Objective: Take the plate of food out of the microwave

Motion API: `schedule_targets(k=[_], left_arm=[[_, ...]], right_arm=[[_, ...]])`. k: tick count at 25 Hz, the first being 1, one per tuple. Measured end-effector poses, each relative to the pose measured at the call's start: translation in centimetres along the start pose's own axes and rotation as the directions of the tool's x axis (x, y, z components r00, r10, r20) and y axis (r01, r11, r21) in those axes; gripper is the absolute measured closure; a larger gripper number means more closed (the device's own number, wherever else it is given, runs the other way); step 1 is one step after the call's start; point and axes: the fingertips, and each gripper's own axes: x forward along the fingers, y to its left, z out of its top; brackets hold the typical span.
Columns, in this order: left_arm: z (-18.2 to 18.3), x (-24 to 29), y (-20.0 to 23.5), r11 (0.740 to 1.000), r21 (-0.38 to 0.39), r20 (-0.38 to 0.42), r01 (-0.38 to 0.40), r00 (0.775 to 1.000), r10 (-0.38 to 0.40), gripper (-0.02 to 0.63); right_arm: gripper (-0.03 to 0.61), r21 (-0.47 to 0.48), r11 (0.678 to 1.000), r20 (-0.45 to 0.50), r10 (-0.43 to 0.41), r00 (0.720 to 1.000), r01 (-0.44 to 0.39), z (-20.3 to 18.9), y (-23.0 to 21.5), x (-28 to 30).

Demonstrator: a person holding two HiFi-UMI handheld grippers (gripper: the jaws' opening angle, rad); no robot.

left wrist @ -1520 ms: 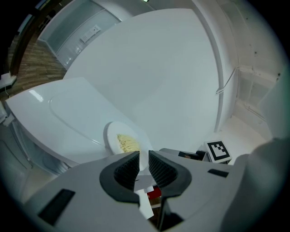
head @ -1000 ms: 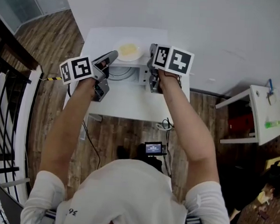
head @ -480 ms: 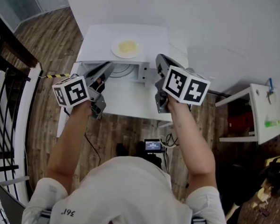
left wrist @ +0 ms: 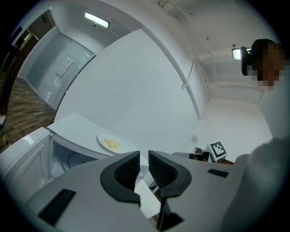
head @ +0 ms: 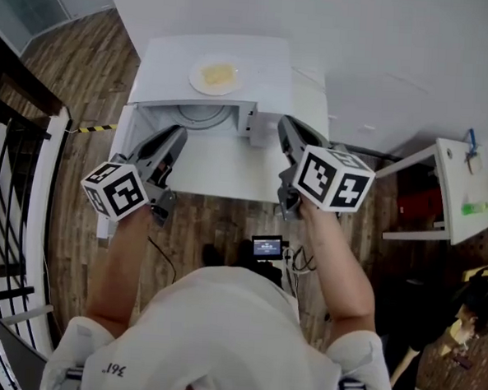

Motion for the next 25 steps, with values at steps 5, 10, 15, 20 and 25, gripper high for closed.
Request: schedule_targets(k=[5, 10, 15, 20, 25], left_arm=[[-1.7, -1.0, -0.8, 1.0, 0.025, -0.006, 0.0, 1.0, 0.0, 0.552], [-3.9, -1.8, -1.1, 1.0, 0.01, -0.017, 0.007, 1.0, -0.007, 0.552], [-6.4, -2.6, -1.1, 1.0, -0.016, -0.037, -0.001, 0.999, 0.0, 0.552], [-8.5, -3.2, -1.1, 0.999, -0.034, -0.06, -0.009, 0.998, 0.007, 0.552], [-9.6, -3.5, -1.3, 1.0, -0.025, -0.073, -0.017, 0.997, 0.015, 0.552]], right_arm=[[0.577, 0.001, 1.0, -0.005, 0.002, 1.0, -0.002, -2.2, -0.1, -1.1], [0.577, -0.001, 1.0, 0.002, 0.011, 1.0, -0.011, -4.2, -0.4, -1.8], [0.577, 0.001, 1.0, 0.007, -0.004, 1.0, 0.004, -5.8, -0.7, -2.7], [0.577, -0.011, 0.999, 0.023, -0.032, 0.999, 0.032, -7.3, -1.4, -3.4], [0.577, 0.002, 0.999, 0.014, -0.038, 0.999, 0.038, -8.8, -1.7, -4.0]])
